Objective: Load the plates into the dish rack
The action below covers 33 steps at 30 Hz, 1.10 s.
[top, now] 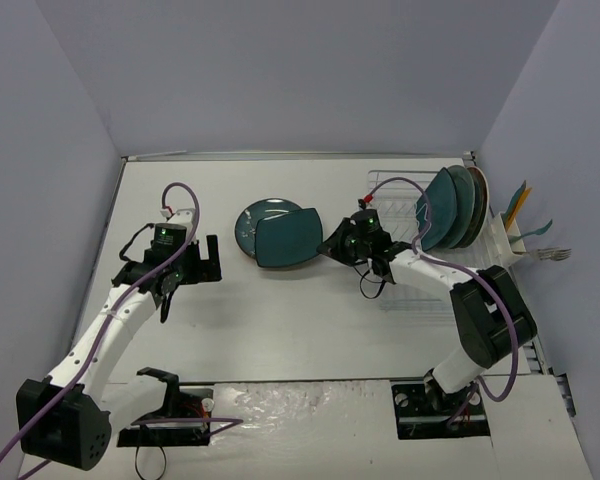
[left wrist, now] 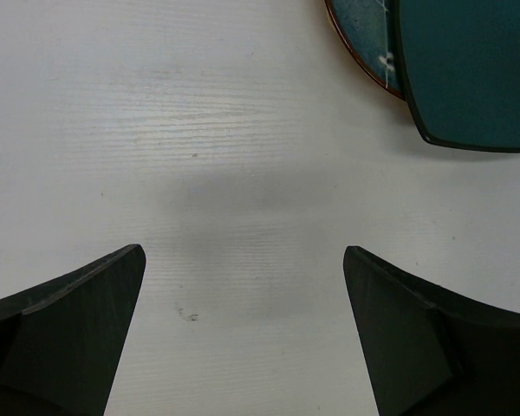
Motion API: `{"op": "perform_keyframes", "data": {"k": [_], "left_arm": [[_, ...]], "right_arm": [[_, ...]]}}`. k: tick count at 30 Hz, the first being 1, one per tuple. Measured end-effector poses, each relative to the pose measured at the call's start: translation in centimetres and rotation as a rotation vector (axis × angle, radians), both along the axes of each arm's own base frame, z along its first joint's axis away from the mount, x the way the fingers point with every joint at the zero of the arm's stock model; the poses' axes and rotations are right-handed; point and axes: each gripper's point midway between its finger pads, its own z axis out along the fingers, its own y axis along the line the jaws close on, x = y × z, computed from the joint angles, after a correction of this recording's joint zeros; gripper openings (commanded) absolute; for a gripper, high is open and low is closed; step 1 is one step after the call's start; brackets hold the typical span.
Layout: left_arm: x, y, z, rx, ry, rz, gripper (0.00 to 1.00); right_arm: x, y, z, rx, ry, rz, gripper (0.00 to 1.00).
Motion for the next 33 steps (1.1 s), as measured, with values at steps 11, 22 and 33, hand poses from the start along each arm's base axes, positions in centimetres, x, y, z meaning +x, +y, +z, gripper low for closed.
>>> {"op": "perform_keyframes", "data": {"k": [11,22,33], "left_arm": [[0.0,0.0,-0.1,0.001,0.002,0.001,0.97],[0.0,0.1,-0.1,0.005,0.002,0.004,0.97],[0.0,0.1,-0.1,0.006,0.002,0.005,0.97]], "right_arm": [[-0.6,-0.1,-0.7,-0.002,0.015,0.004,0.14],[-0.9,-0.2,-1.2,0.002,0.009,0.016,0.48],[1.2,1.3,0.5,0.022,-0.053,0.047,0.65]]}}
